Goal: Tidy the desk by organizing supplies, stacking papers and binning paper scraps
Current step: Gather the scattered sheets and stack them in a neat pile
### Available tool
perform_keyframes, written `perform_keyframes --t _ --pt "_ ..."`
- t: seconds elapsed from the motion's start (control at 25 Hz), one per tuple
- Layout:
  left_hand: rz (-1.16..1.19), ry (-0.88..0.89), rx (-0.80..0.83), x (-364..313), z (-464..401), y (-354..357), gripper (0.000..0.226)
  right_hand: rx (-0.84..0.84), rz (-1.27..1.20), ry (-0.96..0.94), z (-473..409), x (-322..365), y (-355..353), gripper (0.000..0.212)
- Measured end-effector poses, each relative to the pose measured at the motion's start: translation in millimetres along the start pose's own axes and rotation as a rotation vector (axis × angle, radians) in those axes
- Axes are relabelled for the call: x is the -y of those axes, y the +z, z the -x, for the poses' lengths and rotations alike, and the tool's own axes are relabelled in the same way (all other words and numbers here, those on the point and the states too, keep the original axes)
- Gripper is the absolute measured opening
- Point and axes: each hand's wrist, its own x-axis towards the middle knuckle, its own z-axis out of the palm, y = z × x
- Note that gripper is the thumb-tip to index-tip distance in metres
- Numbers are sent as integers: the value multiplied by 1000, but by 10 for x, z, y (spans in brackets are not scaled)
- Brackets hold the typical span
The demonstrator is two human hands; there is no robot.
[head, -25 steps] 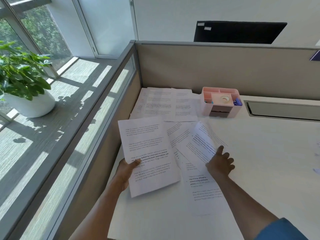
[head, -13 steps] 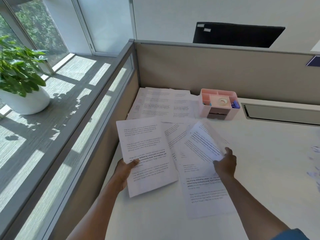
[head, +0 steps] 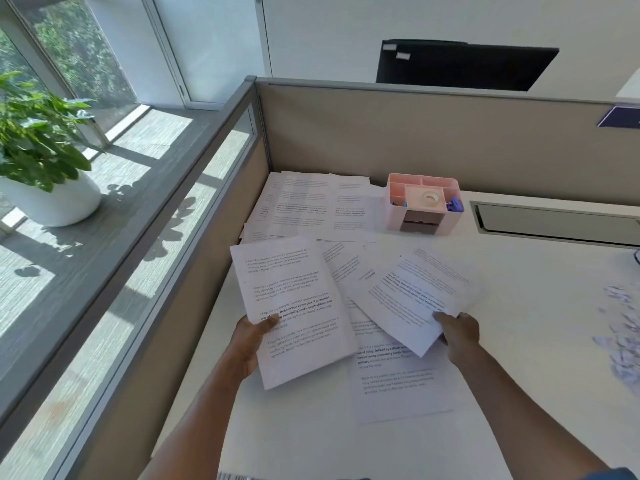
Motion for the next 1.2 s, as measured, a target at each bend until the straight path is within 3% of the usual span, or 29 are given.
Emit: perform_keyframes --t 0.24,0.56,0.88,1.2 --pt "13 -28 8 114 135 113 35 75 80 -139 -31 127 -143 22" --pt "4 -58 44 168 291 98 42 434 -73 -110 94 386 -130 22" --pt "-24 -37 139 62 387 356 31 708 173 -139 439 188 220 25" --pt "-30 8 208 73 511 416 41 758 167 -210 724 64 461 23"
